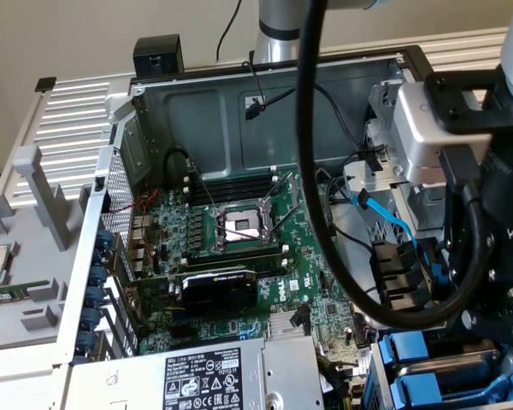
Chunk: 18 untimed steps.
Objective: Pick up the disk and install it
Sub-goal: 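Insert the first disk wire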
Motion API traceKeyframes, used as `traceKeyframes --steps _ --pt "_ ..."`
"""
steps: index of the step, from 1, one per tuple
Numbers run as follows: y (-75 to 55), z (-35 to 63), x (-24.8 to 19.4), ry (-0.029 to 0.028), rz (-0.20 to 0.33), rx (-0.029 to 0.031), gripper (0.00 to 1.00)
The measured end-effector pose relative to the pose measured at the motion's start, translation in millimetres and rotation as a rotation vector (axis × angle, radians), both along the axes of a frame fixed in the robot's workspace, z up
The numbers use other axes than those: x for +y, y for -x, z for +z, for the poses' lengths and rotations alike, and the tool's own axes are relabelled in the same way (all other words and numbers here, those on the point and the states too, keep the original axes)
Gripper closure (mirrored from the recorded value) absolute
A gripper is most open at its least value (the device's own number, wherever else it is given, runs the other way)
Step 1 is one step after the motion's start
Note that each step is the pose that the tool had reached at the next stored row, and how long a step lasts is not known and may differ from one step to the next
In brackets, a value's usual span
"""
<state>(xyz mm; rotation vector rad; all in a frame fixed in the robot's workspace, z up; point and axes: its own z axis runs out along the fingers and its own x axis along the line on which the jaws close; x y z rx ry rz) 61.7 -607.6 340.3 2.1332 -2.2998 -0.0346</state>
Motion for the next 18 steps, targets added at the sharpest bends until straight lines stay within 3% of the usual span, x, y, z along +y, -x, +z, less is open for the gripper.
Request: traceKeyframes --steps 18 --pt "1.3 -1.6 3.6 0.0132 0.0 -0.0026 0.83"
